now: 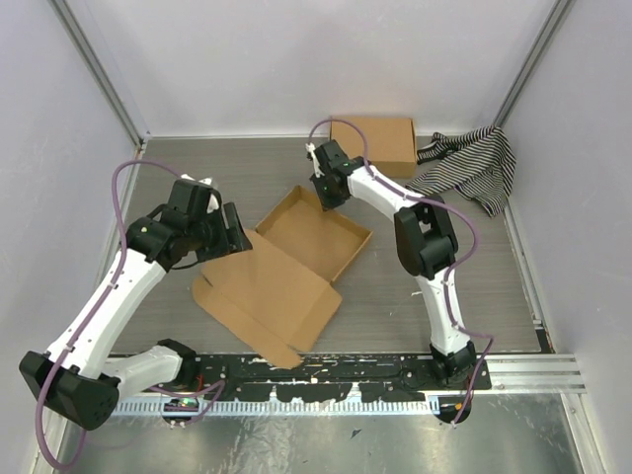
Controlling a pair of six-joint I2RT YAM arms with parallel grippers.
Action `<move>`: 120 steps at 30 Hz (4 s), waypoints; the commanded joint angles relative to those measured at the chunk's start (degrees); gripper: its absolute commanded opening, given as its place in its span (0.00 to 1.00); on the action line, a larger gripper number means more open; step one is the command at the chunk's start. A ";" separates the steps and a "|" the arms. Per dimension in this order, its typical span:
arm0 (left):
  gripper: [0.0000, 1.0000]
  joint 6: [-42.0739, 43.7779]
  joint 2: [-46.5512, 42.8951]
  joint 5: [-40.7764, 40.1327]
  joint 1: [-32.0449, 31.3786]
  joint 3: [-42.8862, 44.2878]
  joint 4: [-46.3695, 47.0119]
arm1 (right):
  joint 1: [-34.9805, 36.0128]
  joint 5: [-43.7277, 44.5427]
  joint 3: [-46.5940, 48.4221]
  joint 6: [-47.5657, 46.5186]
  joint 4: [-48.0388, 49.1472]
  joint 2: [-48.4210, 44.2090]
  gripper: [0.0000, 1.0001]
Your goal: Fold the paper box
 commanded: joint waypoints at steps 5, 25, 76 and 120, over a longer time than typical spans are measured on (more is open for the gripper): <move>0.68 -2.40 1.25 3.38 0.23 -0.34 2.53 | -3.05 7.45 -11.62 13.82 -3.57 -11.63 0.10; 0.38 -20.14 -0.11 30.31 13.73 -15.53 26.52 | 11.36 4.15 -39.42 40.03 3.71 -61.62 1.00; 0.73 -2.63 7.14 -3.18 16.70 -2.02 -4.46 | 10.11 3.56 -17.62 18.94 -6.50 -16.43 0.02; 0.63 6.08 51.26 9.64 29.08 25.17 -2.08 | -8.92 -28.48 1.86 17.94 0.67 -1.31 0.49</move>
